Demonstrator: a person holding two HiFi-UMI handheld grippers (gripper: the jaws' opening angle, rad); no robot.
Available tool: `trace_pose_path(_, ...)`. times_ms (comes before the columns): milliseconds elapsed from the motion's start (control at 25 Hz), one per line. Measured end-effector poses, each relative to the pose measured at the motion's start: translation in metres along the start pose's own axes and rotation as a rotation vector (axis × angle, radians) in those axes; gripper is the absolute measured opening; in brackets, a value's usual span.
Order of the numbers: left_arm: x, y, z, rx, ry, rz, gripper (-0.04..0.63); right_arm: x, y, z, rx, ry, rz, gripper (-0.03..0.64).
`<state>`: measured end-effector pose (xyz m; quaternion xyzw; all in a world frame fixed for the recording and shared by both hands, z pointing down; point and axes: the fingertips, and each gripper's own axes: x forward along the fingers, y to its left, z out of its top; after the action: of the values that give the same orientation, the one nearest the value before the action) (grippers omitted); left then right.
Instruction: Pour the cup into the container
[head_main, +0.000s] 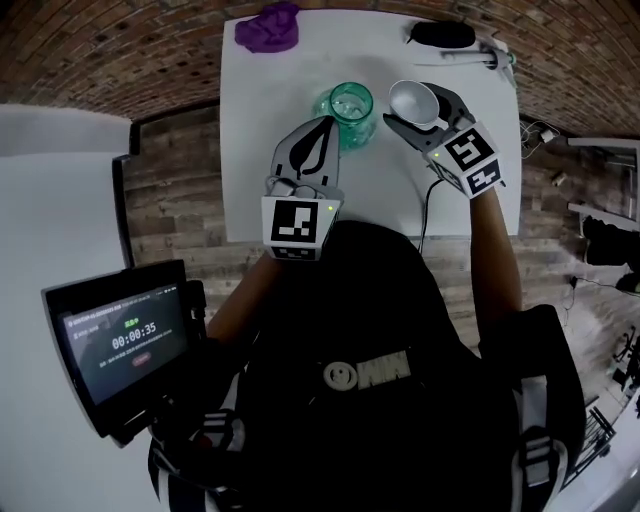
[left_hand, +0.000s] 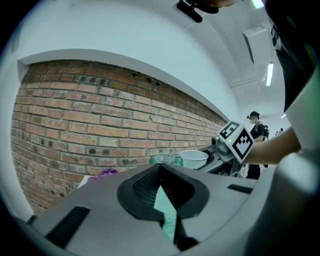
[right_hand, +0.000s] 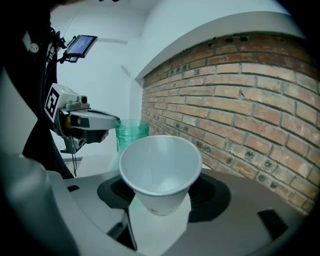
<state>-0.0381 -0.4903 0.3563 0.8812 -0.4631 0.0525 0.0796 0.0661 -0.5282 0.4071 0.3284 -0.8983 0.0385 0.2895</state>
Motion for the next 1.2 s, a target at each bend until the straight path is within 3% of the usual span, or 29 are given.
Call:
trace_pose_path(240, -0.001, 0.001, -0.004, 0.012, 0.023, 0.008, -0.002, 0.014, -0.011, -0.065, 0.159, -0.025, -0.043, 0.285)
trace_pose_path(560, 0.001, -0.007, -0.003, 0.012, 0.042, 0.013, -0.002, 0.035, -0.007, -0.131, 0.217, -0.041, -0.038, 0.285)
trace_pose_path(1200, 0.002, -0.005, 0.000, 0.018, 0.036, 0.040, -0.002, 0.040, -0.007, -0.156, 0.229, -0.041, -0.056, 0.285)
